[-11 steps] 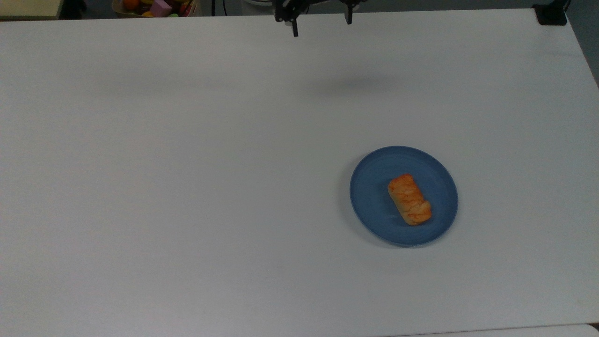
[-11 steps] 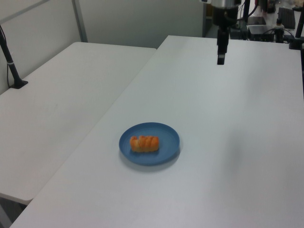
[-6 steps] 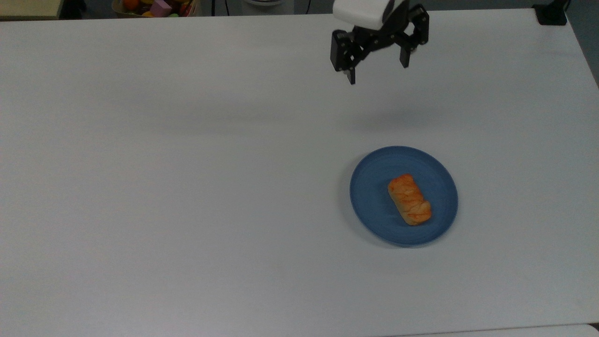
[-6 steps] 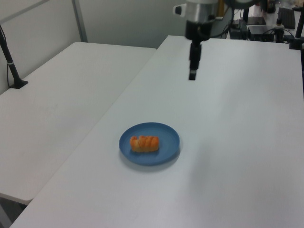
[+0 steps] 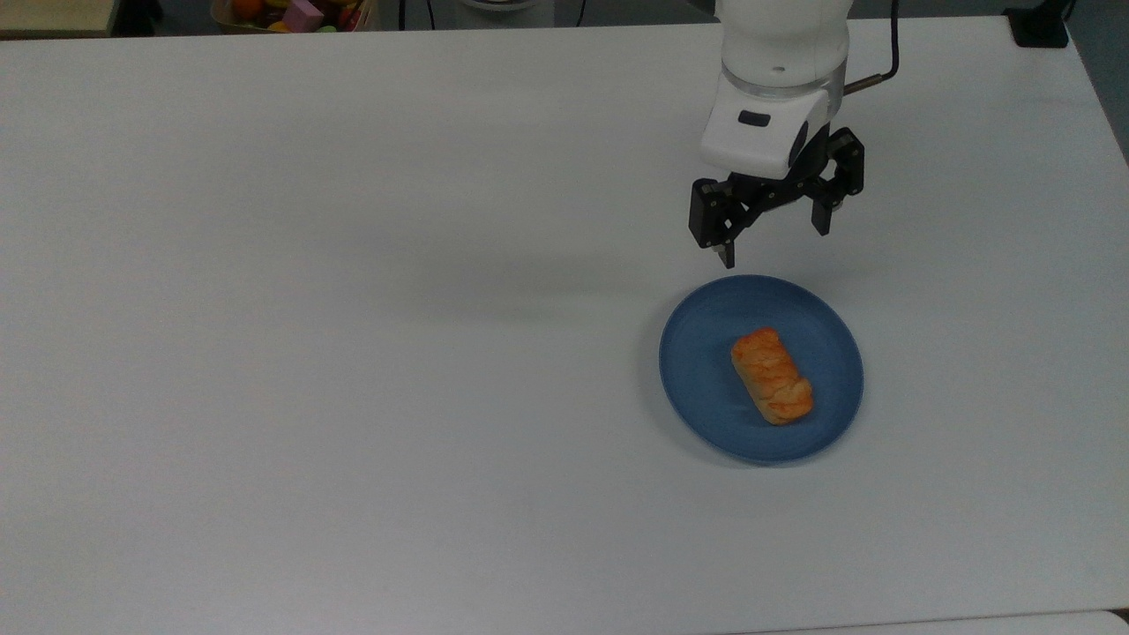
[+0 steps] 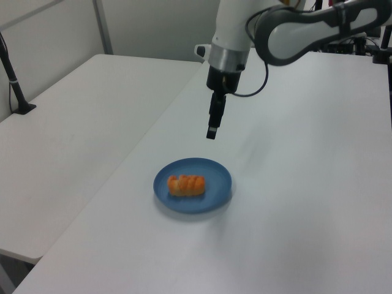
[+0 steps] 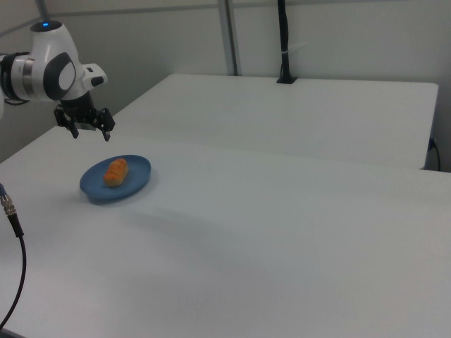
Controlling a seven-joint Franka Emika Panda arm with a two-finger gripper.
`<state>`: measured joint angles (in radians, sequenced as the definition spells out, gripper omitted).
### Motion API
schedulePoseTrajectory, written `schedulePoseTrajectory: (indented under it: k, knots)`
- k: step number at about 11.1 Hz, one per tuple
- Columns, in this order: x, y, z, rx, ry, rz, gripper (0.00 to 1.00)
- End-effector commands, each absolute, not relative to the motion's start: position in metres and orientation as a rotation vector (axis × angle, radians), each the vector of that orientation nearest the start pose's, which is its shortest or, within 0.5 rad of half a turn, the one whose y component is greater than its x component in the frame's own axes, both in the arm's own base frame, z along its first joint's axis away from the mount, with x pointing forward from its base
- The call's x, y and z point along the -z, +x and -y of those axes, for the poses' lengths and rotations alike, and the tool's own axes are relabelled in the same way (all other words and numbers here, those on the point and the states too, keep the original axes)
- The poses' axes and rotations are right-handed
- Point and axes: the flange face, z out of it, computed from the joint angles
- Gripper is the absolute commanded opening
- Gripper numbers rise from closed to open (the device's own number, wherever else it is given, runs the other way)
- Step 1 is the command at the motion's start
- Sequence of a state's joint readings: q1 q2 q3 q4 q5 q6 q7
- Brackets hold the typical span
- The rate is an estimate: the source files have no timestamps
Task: Put the bread on the table
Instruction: 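Move the open gripper over the orange bread roll on the blue plate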
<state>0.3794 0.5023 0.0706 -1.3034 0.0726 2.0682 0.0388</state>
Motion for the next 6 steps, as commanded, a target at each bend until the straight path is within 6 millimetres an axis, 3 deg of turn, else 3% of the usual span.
schedulePoseTrajectory:
  k: [1,4,6]
  knots:
    - [-0.461,0.676,-0.325,0.472,-2.899,0.454,1.00]
    - [-0.416,0.682,-0.346,0.535,-2.916,0.523,1.00]
    - [-0.390,0.687,-0.349,0.544,-2.922,0.541,1.00]
